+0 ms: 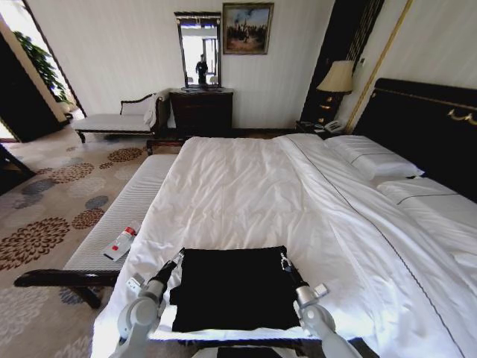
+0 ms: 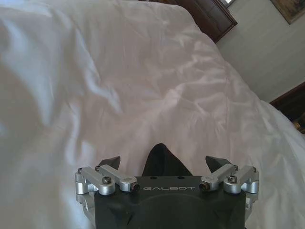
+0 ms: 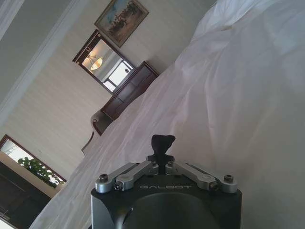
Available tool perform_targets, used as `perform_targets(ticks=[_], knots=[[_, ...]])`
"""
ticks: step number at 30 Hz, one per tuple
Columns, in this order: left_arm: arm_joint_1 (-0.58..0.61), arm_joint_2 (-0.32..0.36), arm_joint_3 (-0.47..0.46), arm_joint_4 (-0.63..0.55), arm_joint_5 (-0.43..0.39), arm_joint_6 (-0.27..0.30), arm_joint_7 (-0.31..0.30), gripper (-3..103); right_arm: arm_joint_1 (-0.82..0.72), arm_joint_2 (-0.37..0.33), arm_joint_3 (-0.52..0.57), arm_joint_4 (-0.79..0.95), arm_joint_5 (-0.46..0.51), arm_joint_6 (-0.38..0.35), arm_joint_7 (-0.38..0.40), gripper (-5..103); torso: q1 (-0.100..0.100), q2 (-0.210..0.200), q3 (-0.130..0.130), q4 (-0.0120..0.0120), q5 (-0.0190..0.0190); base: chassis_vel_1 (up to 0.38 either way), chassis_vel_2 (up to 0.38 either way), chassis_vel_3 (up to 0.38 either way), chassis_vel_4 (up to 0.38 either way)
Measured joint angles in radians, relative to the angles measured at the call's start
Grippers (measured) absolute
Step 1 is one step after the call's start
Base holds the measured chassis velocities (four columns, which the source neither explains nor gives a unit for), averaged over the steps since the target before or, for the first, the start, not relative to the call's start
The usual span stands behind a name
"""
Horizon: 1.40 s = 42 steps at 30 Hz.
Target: Fold the clothes on the bed.
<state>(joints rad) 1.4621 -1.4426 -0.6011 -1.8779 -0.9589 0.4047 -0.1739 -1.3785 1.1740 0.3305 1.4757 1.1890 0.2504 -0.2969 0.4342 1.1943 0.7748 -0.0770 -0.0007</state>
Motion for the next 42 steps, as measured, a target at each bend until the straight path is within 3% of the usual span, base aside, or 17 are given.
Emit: perform_targets(ticks=[7, 13, 16, 17, 19, 23, 26, 27, 29, 32, 34, 38, 42], knots=[[-0.075, -0.012, 0.038, 0.125, 0.013, -0.011, 0.026, 100, -0.002, 0.002, -0.005, 0.0, -0.03, 0.001, 0.005, 1, 0.0, 0.0, 0.0, -0.0001, 0.0001, 0.0, 0.0, 0.0, 0.0], [-0.103, -0.017, 0.049, 0.154, 0.015, -0.023, 0.035, 100, -0.001, 0.007, -0.006, -0.001, -0.041, 0.001, 0.013, 1, 0.0, 0.0, 0.0, 0.0001, 0.0001, 0.0, 0.0, 0.0, 0.0], [-0.109, -0.017, 0.048, 0.155, 0.012, -0.029, 0.042, 92, -0.001, 0.01, -0.006, 0.0, -0.047, 0.001, 0.018, 1, 0.0, 0.0, 0.0, 0.0, 0.0, 0.0, 0.0, 0.0, 0.0], [-0.109, -0.014, 0.047, 0.155, 0.009, -0.031, 0.046, 81, -0.001, 0.011, -0.005, 0.001, -0.049, 0.001, 0.021, 1, 0.0, 0.0, 0.0, 0.0, 0.0, 0.0, 0.0, 0.0, 0.0], [-0.109, -0.013, 0.047, 0.155, 0.009, -0.034, 0.05, 81, -0.001, 0.012, -0.005, 0.001, -0.05, 0.001, 0.022, 1, 0.0, 0.0, 0.0, 0.0, 0.0, 0.0, 0.0, 0.0, 0.0], [-0.109, -0.011, 0.045, 0.16, 0.009, -0.039, 0.055, 60, -0.001, 0.012, -0.003, 0.001, -0.056, 0.003, 0.025, 1, 0.0, 0.0, 0.0, 0.0, 0.0, 0.0, 0.0, 0.0, 0.0], [-0.109, -0.013, 0.044, 0.159, 0.009, -0.041, 0.055, 55, 0.001, 0.012, -0.003, 0.0, -0.06, 0.003, 0.027, 1, 0.0, 0.0, 0.0, 0.0, 0.0, 0.0, 0.0, 0.0, 0.0], [-0.108, -0.013, 0.042, 0.156, 0.009, -0.041, 0.055, 43, 0.002, 0.012, -0.002, -0.002, -0.065, 0.004, 0.029, 1, 0.0, 0.0, 0.0, 0.0, -0.0001, 0.0, 0.0, 0.0, 0.0], [-0.107, -0.013, 0.04, 0.154, 0.008, -0.041, 0.054, 43, 0.002, 0.012, -0.001, -0.002, -0.068, 0.004, 0.029, 1, 0.0, 0.0, 0.0, 0.0, 0.0, 0.0, 0.0, 0.0, 0.0], [-0.1, -0.011, 0.029, 0.145, -0.004, -0.044, 0.051, 28, 0.003, 0.013, 0.0, -0.003, -0.076, 0.009, 0.031, 1, 0.0, 0.0, 0.0, 0.0, 0.0, 0.0, 0.0, 0.0, 0.0], [-0.099, -0.008, 0.026, 0.145, -0.006, -0.045, 0.051, 28, 0.003, 0.013, 0.0, -0.003, -0.076, 0.009, 0.032, 1, 0.0, 0.0, 0.0, 0.0, 0.0, 0.0, 0.0, 0.0, 0.0], [-0.093, 0.003, 0.014, 0.135, -0.022, -0.048, 0.051, 6, 0.002, 0.012, 0.0, 0.007, -0.08, 0.017, 0.03, 1, 0.0, 0.0, 0.0, 0.0, -0.0001, 0.0, 0.0, 0.0, 0.0], [-0.085, 0.005, 0.001, 0.107, -0.042, -0.049, 0.057, 1, -0.007, 0.005, 0.006, 0.034, -0.08, 0.032, 0.011, 1, 0.0, 0.0, 0.0, 0.0, 0.0, 0.0, 0.0, 0.0, 0.0]])
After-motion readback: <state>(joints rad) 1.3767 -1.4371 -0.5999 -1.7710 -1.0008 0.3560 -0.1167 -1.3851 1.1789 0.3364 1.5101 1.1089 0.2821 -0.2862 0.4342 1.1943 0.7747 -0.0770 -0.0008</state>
